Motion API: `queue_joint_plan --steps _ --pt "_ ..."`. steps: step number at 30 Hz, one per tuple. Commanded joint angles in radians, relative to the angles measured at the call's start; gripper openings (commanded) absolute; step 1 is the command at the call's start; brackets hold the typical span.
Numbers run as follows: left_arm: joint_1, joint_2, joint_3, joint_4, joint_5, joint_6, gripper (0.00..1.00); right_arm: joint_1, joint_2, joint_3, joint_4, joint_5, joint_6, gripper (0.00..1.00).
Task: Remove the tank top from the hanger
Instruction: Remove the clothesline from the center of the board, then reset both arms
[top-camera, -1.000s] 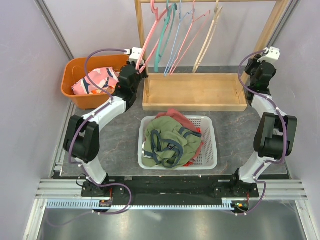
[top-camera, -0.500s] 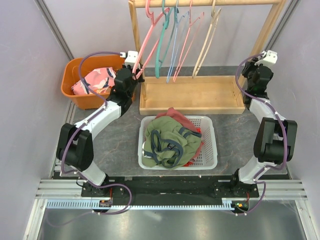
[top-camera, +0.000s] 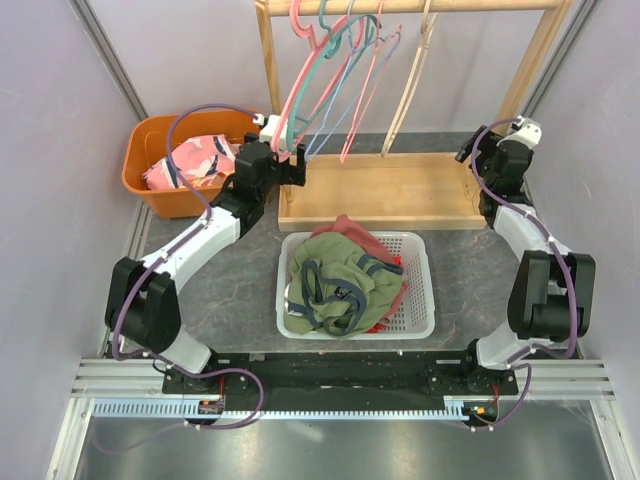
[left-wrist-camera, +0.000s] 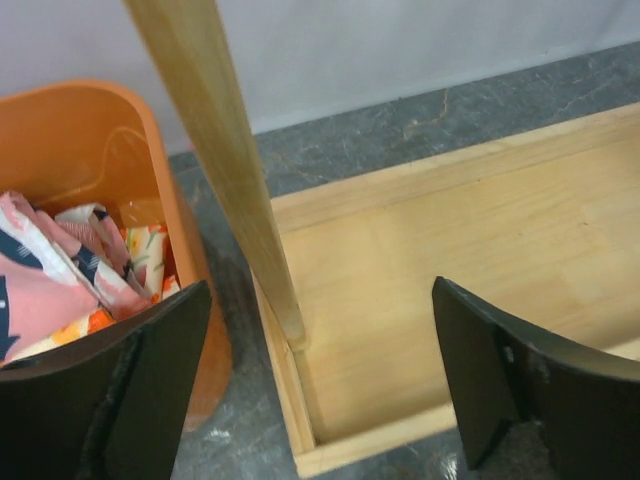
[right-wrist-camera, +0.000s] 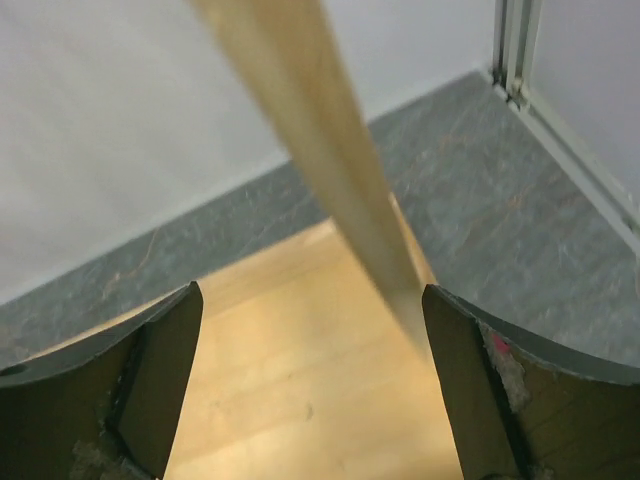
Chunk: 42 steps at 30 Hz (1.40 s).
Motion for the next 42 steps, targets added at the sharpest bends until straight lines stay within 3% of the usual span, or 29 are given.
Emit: queue_joint_plan --steps 1,9,22,24,29,34,36,38,42 --pt "-0.002 -0.130 0.005 -0.100 -0.007 -0.007 0.99 0.024 -0.178 -0.042 -0.091 0.044 0.059 0.98" --pt "-0.002 -0.357 -0.036 -0.397 0.028 0.010 0.99 0.139 -0.464 -0.118 -0.348 0.095 0.047 0.98" --pt "-0.002 -0.715 -0.197 -0.735 0.152 -0.062 0.99 0.270 -0.948 -0.353 -0.692 -0.049 0.103 0.98" --pt "-0.002 -0.729 -0.219 -0.752 0.206 -0.061 0.99 0.285 -0.980 -0.390 -0.709 -0.115 0.131 0.98" --pt "-0.001 -0.739 -0.247 -0.796 0.229 -0.055 1.00 0.344 -1.065 -0.413 -0.830 -0.099 0.127 0.98" --pt "0.002 -0.793 -0.326 -0.797 0.182 -0.050 0.99 0.365 -1.143 -0.404 -0.867 -0.074 0.130 0.81" --pt "0.002 -0.814 -0.328 -0.789 0.180 -0.050 0.99 0.365 -1.128 -0.363 -0.884 -0.060 0.089 0.83" --pt "0.002 -0.833 -0.316 -0.781 0.184 -0.041 0.99 0.365 -1.105 -0.317 -0.887 -0.048 0.058 0.98" --pt "0.002 -0.922 -0.308 -0.696 0.218 -0.012 0.99 0.365 -1.059 -0.237 -0.893 -0.005 -0.019 0.98"
